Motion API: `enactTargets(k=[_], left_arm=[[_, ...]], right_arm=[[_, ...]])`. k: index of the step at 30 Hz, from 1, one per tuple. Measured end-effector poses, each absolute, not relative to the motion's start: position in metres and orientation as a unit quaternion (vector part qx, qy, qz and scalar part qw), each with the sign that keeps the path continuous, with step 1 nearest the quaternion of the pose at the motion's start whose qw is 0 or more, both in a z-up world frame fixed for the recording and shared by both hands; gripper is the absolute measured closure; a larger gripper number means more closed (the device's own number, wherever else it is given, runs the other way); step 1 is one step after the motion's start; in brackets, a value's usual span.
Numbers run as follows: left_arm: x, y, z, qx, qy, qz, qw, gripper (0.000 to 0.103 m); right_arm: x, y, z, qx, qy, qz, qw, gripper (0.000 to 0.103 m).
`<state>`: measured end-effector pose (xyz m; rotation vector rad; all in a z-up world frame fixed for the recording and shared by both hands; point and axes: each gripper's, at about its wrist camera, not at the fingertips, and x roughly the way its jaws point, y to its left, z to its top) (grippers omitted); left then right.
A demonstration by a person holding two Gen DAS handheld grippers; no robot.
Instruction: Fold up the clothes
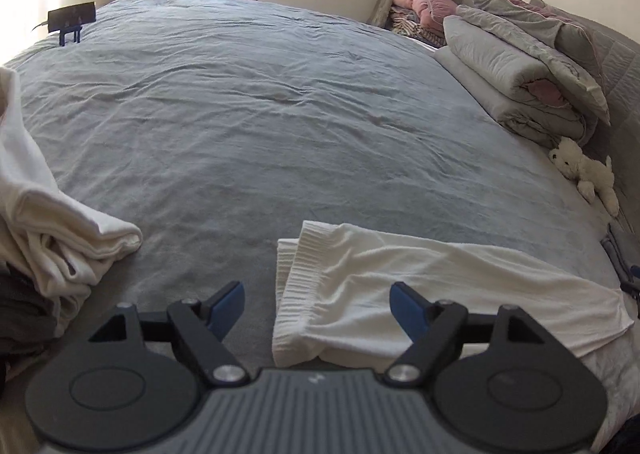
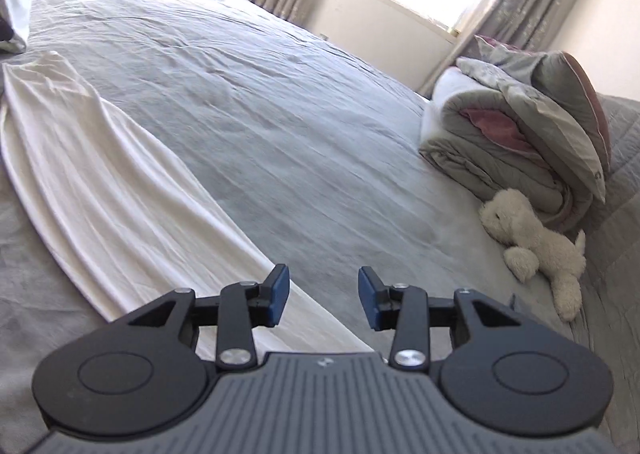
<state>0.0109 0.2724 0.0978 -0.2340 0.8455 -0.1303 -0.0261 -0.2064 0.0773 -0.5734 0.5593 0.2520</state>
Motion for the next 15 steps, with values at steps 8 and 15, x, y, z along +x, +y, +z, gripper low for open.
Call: enactTargets(k=[8,15], left_arm=[[-0.006,0.281,0.081,-0.280,0.441,0.078,0.849,0.021],[-0.005,0.276,0.036,-0.360,0.442,0.093,0.817,0.020]], right_arm=[[-0.047,-0.081,0.075,-0.344,0.200,0.284,0.872,0.062],[-0.037,-0.036,0.044,-0.348,0.227,0.327,0.849,0.071]])
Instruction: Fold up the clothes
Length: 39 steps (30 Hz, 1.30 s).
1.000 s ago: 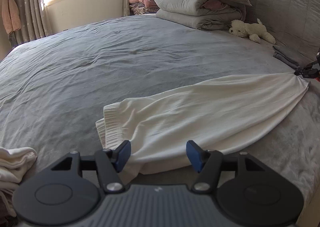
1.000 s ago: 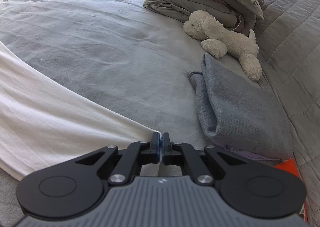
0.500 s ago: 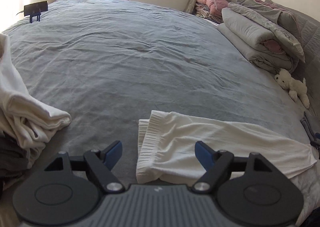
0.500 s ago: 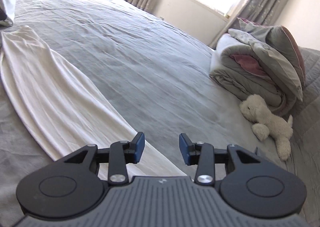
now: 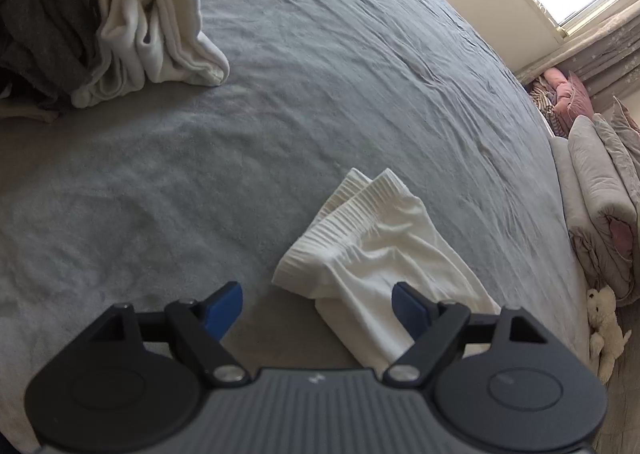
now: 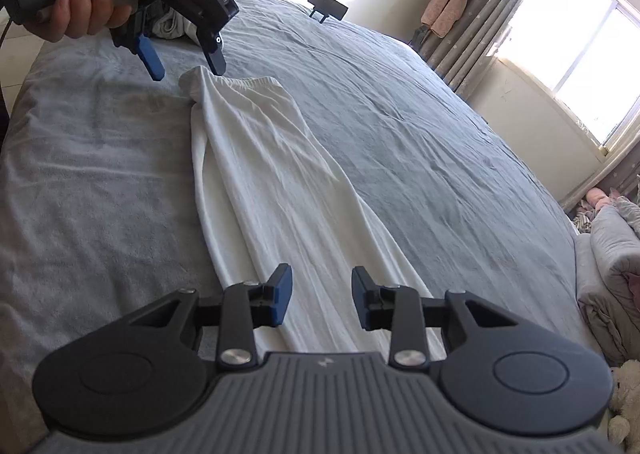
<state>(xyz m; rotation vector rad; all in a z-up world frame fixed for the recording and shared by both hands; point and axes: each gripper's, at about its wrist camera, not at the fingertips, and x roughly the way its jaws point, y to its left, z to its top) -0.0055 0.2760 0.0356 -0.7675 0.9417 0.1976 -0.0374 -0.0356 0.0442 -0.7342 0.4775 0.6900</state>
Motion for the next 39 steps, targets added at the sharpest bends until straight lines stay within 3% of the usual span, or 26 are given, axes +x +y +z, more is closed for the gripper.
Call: enactTargets(k=[4,6,8,11,18,21,29,39], left_arm=[[-0.001,0.280,0.027,-0.385,0.417,0.084,0.819,0.024],[0.003,0.278,0.036,-0.379,0.399,0.063,0.833,0.038],[0.008,0.274,0.040,-0.360,0.399,0.057,0.841,0.067],[0.013,0.270,0.041,-0.347,0.399,0.053,0.847,0.078],[0.017,0.268,0.058,-0.319,0.356,0.030,0.878,0.079],[0.020,0.267,0.061,-0.308,0.347,0.020,0.886,0.079],[0.023,0.269,0.071,-0.279,0.319,-0.010,0.906,0.079],[0.019,0.272,0.066,-0.245,0.338,-0.006,0.909,0.079]], right_arm=[[-0.037,-0.032,0.030,-0.345,0.241,0.331,0.844,0.076],[-0.033,-0.030,0.026,-0.342,0.249,0.330,0.844,0.082],[-0.032,-0.026,0.022,-0.342,0.255,0.332,0.842,0.085],[-0.038,-0.021,0.021,-0.353,0.247,0.334,0.838,0.085],[-0.041,-0.017,0.024,-0.339,0.248,0.346,0.839,0.085],[-0.037,-0.013,0.018,-0.351,0.254,0.328,0.839,0.102],[-0.039,-0.038,0.058,-0.295,0.218,0.309,0.878,0.103],[-0.055,-0.028,0.049,-0.319,0.223,0.342,0.855,0.103]])
